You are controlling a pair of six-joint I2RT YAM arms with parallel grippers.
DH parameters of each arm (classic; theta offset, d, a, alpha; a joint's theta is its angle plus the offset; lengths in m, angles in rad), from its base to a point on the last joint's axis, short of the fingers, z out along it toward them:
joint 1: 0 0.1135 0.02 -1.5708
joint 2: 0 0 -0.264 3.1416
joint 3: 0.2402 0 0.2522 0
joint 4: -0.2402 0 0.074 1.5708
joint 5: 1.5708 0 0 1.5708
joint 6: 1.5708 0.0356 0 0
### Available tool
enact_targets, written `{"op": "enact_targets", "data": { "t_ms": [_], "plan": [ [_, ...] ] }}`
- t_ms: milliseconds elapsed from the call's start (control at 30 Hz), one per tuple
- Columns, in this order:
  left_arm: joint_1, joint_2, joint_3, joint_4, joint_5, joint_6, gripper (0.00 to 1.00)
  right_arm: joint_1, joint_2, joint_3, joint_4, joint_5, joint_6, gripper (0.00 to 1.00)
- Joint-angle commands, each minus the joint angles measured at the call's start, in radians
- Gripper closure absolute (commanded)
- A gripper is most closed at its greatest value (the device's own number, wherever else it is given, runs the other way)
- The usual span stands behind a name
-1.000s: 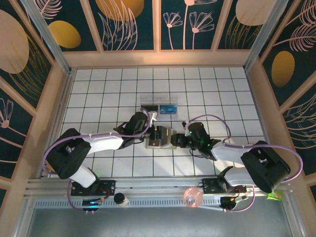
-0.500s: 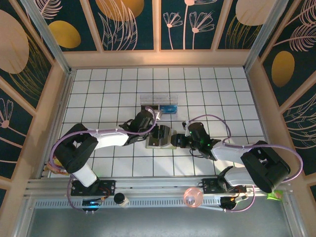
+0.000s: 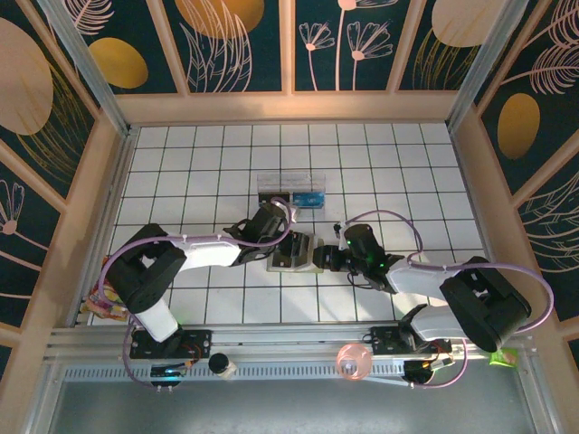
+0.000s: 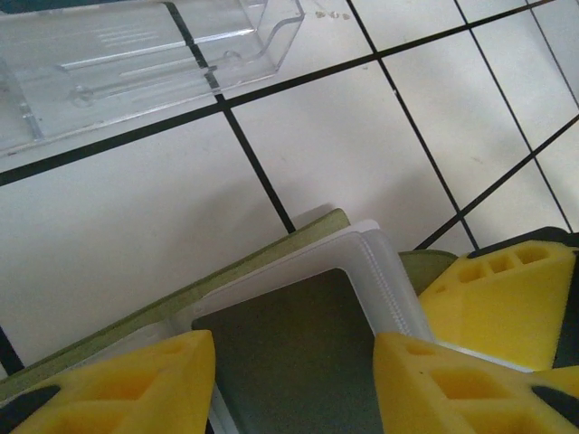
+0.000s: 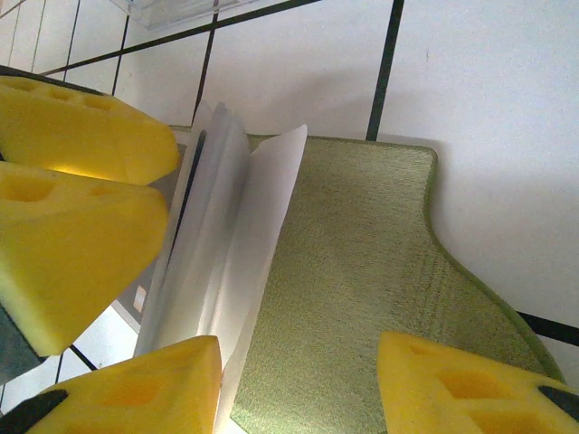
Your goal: Take the credit cards out of the card holder
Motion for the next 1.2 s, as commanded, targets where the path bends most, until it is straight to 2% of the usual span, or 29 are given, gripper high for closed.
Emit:
{"op": "enact_targets", "data": {
  "t_ms": [0,100,267,500,633,867,1000,1167],
  "plan": [
    [-0.004,0.009,0.018,-0.027,-0.031,0.013,0.52,-0.002,0.005,0.022,-0.008,-0.005,-0.006,0.51],
    [-0.005,0.038,0.015,-0.035,-0.042,0.012,0.52,-0.002,0.005,0.019,-0.005,-0.005,-0.006,0.51],
    [-0.004,-0.012,-0.010,0.025,-0.007,-0.021,0.40,-0.002,0.008,0.019,-0.002,-0.006,-0.006,0.51],
    [-0.010,-0.047,0.005,0.022,0.002,-0.025,0.37,-0.002,0.013,0.019,0.001,-0.007,-0.008,0.51],
    [-0.028,-0.012,0.025,0.004,0.005,-0.012,0.37,-0.002,0.022,0.020,0.008,-0.010,-0.009,0.51],
    [-0.032,0.008,0.022,-0.019,-0.033,0.003,0.40,-0.002,0.025,0.023,0.003,-0.007,-0.010,0.51],
    [-0.032,0.008,0.024,-0.049,-0.069,0.013,0.50,-0.004,0.023,0.026,-0.002,-0.004,-0.011,0.51],
    [-0.033,-0.010,-0.001,-0.056,-0.104,0.006,0.50,-0.004,0.020,0.026,-0.008,0.004,-0.011,0.51]
  ]
}}
